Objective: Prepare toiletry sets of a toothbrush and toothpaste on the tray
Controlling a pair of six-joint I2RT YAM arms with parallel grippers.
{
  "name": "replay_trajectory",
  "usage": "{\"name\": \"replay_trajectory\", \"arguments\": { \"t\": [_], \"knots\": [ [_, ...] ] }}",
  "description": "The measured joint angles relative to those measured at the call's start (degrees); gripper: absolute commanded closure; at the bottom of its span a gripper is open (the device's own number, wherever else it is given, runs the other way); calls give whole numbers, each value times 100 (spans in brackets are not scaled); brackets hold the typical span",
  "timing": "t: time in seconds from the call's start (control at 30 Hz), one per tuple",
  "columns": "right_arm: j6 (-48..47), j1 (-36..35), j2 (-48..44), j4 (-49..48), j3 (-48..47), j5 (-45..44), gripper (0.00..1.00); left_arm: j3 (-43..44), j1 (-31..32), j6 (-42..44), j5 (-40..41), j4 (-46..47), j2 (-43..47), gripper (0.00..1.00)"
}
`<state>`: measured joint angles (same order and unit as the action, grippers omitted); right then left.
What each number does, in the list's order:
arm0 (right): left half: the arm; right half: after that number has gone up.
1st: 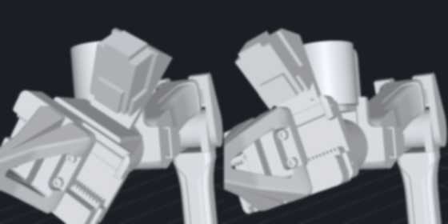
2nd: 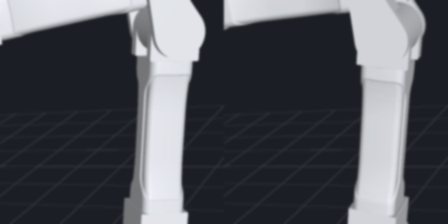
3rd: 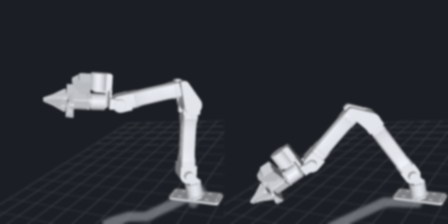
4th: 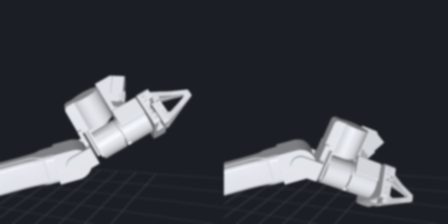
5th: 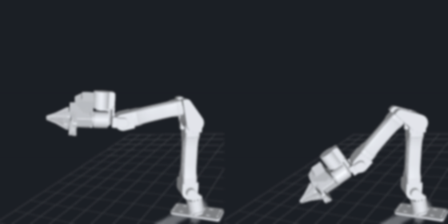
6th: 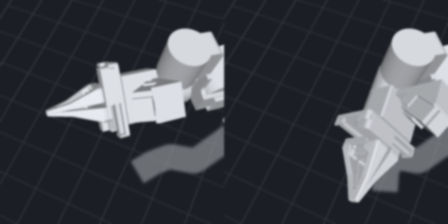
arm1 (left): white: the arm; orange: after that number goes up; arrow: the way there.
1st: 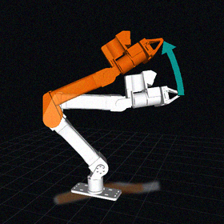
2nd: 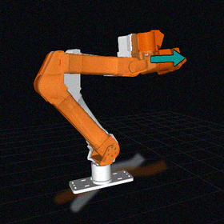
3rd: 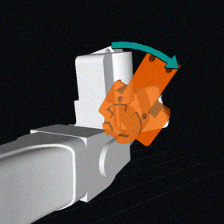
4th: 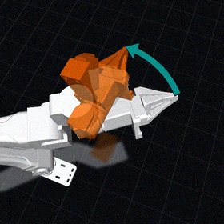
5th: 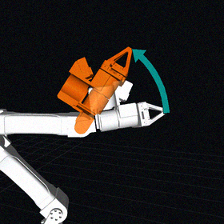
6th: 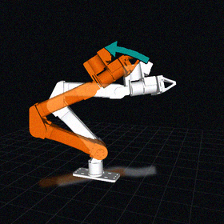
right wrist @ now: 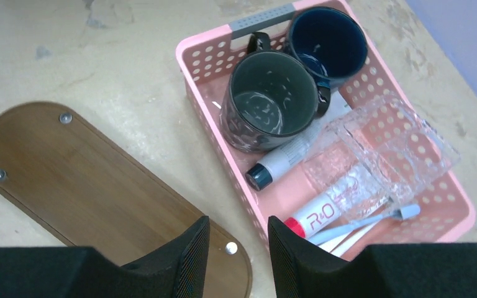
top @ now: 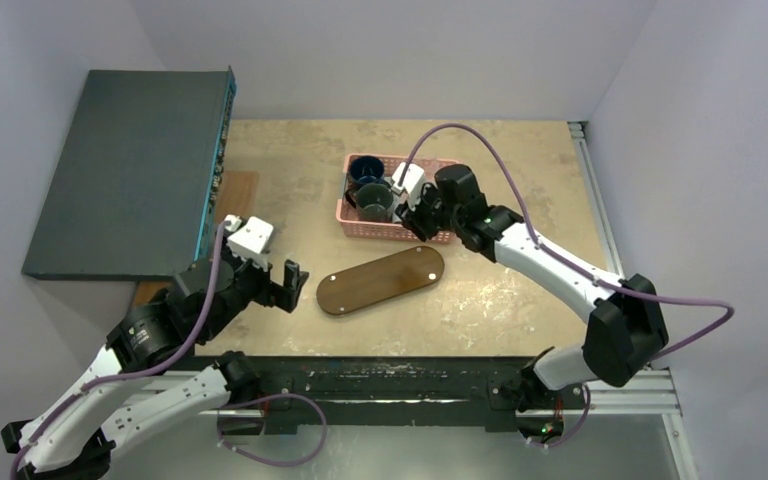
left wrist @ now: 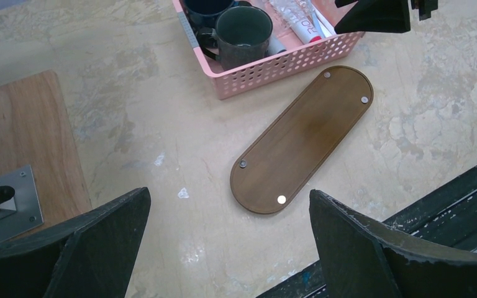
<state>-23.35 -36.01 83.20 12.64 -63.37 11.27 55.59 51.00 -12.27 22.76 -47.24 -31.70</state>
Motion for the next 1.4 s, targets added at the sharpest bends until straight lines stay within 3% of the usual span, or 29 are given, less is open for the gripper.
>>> {"name": "replay_trajectory", "arguments": {
  "t": [0.5,0.77,1.4],
  "knots": [
    [2675,0,-839,527,758,-938,56,0,0,9,-7,4,24,0],
    [3744,0,-787,723,1119,-1755,55,0,0,11,-42,4,24,0],
    [4763,0,195,254,1467,-2363,56,-2,-37,92,-72,4,-39,1]
  ]
}}
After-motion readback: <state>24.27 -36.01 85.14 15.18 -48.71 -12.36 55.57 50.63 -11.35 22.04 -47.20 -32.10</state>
